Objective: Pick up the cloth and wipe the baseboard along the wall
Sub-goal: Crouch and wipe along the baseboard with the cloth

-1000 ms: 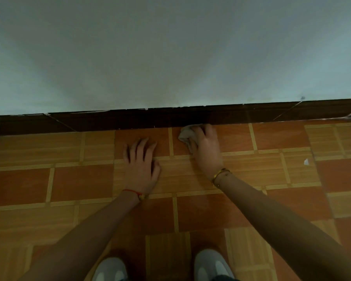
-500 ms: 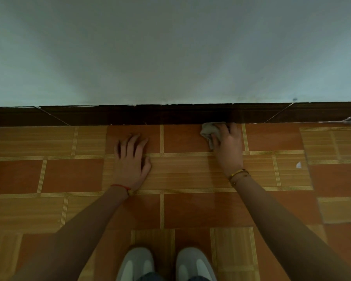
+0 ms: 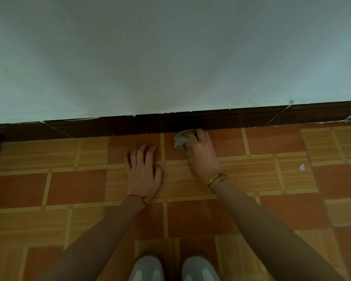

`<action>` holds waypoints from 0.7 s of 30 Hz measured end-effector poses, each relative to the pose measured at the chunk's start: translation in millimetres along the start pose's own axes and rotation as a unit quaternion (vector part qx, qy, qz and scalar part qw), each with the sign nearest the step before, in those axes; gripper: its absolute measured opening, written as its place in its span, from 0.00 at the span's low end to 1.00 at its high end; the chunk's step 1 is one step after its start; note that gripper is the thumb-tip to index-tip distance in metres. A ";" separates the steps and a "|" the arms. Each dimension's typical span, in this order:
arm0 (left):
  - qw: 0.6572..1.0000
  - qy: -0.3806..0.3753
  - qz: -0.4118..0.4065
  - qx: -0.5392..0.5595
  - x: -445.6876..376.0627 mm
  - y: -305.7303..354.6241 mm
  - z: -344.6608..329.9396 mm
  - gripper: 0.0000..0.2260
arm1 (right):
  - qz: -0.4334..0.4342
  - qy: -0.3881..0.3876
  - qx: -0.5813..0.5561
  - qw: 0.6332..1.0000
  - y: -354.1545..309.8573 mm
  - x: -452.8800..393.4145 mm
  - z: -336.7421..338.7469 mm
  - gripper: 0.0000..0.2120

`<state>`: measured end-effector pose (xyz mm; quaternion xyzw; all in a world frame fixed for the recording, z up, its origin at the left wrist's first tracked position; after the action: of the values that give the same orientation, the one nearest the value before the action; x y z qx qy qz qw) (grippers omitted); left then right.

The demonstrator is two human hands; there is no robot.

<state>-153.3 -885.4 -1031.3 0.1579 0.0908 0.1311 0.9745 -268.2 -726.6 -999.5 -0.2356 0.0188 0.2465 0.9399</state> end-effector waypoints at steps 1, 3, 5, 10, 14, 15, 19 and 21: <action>1.000 -0.003 -0.003 0.004 -0.3 6.2 -1.8 0.23 | -0.023 0.008 0.001 1.000 9.1 3.1 5.3 0.19; 1.000 -0.010 -0.004 0.008 -1.1 15.4 -5.1 0.23 | -0.076 0.027 0.008 0.997 29.3 8.6 17.1 0.18; 1.000 -0.021 -0.006 0.002 -2.2 19.7 -8.6 0.24 | -0.121 0.046 0.026 0.991 49.0 12.6 29.2 0.17; 0.999 -0.043 -0.018 -0.019 -3.1 17.9 -14.2 0.24 | -0.200 0.079 0.053 0.975 65.7 14.3 40.5 0.19; 0.999 -0.034 -0.025 -0.020 -1.6 15.7 -16.4 0.24 | -0.164 0.057 0.036 0.984 46.4 10.8 34.8 0.17; 0.999 -0.031 -0.026 -0.018 -1.2 15.4 -16.5 0.24 | -0.137 0.037 0.022 0.990 41.5 10.2 32.2 0.17; 0.999 -0.020 -0.026 -0.013 -1.3 14.7 -15.3 0.24 | -0.127 0.061 -0.098 0.985 27.4 10.6 29.6 0.13; 0.999 -0.018 -0.028 -0.013 -1.1 14.9 -15.7 0.24 | -0.203 0.154 -0.167 0.952 23.5 11.6 36.1 0.11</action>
<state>-161.1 -867.5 -1040.9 0.1445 0.0761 0.1019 0.9813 -272.0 -687.0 -979.4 -0.4233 0.0736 0.0110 0.9029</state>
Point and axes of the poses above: each hand's wrist, its own x-axis away from the middle knuckle, its own z-axis out of the back of the hand, y = z × x, the point moved 1 cm from there along -x, towards the middle knuckle, and after that the axes turned 1 degree about y, right-handed, at the moved point
